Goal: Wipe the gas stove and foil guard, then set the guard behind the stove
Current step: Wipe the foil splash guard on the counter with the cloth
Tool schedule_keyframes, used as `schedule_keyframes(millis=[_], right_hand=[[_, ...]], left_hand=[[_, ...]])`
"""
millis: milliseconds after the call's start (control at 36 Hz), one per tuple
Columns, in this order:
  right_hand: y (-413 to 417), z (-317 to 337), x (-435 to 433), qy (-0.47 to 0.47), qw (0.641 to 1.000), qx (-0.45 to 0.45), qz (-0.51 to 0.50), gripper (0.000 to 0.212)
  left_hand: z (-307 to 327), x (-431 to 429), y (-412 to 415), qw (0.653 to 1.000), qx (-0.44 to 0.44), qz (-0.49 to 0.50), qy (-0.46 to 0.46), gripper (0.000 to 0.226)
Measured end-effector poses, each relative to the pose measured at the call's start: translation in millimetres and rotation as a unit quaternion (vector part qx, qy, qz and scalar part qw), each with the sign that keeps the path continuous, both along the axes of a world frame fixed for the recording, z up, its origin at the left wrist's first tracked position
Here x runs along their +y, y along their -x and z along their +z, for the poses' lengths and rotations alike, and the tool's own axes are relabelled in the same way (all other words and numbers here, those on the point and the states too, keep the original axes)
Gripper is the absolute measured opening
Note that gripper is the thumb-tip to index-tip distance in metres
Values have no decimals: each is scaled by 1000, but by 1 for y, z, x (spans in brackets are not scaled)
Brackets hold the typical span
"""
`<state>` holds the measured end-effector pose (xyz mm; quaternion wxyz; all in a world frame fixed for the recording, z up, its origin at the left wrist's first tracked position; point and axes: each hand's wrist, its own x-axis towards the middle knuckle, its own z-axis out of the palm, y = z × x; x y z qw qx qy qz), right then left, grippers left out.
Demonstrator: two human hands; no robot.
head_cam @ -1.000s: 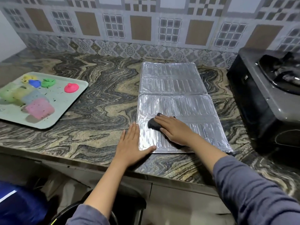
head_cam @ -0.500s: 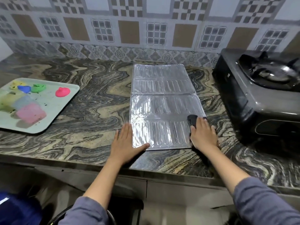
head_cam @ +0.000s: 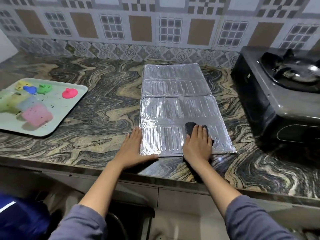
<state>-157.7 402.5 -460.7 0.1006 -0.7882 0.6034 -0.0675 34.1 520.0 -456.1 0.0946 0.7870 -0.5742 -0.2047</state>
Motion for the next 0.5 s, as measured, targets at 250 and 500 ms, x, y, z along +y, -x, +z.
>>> schedule_keyframes(millis=[250,500], right_hand=[[1,1,0,0,1000,-1,5,57],[-8,4,1,-10,1000,-9,28,56]], left_hand=[[-3,18,12,993,30,69,85,123],[-1,17,18,992,37,96,68,126]])
